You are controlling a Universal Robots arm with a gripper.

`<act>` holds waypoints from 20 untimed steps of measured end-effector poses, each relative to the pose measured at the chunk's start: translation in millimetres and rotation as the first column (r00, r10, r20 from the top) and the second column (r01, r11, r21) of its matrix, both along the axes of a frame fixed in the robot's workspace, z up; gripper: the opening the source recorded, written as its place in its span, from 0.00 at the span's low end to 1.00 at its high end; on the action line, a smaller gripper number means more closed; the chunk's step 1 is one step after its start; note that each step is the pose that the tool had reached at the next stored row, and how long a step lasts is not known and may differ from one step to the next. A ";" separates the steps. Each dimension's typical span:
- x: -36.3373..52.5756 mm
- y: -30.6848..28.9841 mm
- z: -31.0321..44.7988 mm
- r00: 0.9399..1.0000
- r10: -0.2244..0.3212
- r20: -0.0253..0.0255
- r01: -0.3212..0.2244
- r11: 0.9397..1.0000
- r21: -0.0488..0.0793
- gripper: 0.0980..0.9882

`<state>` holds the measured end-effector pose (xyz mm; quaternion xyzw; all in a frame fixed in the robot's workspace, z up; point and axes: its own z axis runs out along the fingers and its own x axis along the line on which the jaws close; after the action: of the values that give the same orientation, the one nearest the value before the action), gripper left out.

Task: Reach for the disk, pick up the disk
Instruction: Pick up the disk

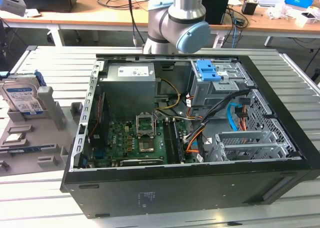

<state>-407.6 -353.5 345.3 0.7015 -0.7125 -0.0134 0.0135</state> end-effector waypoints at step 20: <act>-7.8 9.7 -43.6 0.997 0.074 0.000 -0.074 0.997 0.000 0.43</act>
<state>-415.3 -343.8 301.7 0.7273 -0.6861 -0.0129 0.0140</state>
